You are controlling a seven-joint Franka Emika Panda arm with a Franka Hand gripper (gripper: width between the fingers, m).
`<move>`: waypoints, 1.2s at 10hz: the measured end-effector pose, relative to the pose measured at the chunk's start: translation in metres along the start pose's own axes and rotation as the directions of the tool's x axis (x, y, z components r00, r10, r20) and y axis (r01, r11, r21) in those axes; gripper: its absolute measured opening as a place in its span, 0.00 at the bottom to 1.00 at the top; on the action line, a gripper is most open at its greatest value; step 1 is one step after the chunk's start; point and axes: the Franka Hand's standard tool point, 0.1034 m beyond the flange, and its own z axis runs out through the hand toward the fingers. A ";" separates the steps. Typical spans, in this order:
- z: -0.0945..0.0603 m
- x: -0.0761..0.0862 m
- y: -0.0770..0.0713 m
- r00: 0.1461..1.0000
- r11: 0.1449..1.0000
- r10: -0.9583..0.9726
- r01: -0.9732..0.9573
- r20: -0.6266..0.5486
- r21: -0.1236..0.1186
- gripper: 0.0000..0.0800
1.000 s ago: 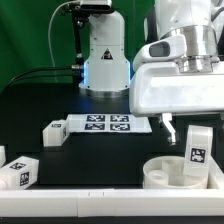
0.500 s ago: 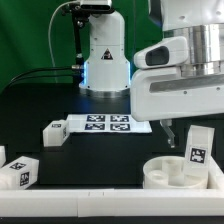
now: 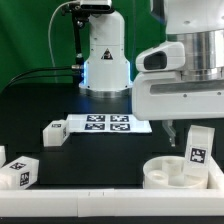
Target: Assemble stool
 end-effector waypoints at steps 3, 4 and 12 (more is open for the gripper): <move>0.000 0.001 0.003 0.999 0.999 -0.032 0.032 0.000 0.000 0.68; 0.000 0.001 0.003 1.000 1.000 -0.031 0.031 0.000 0.000 0.51; 0.004 -0.002 -0.004 0.550 0.550 0.834 -0.835 0.048 0.014 0.42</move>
Offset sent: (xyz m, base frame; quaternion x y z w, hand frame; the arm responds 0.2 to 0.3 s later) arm 0.0000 0.0000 0.0000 0.0000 0.0000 0.0000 1.0000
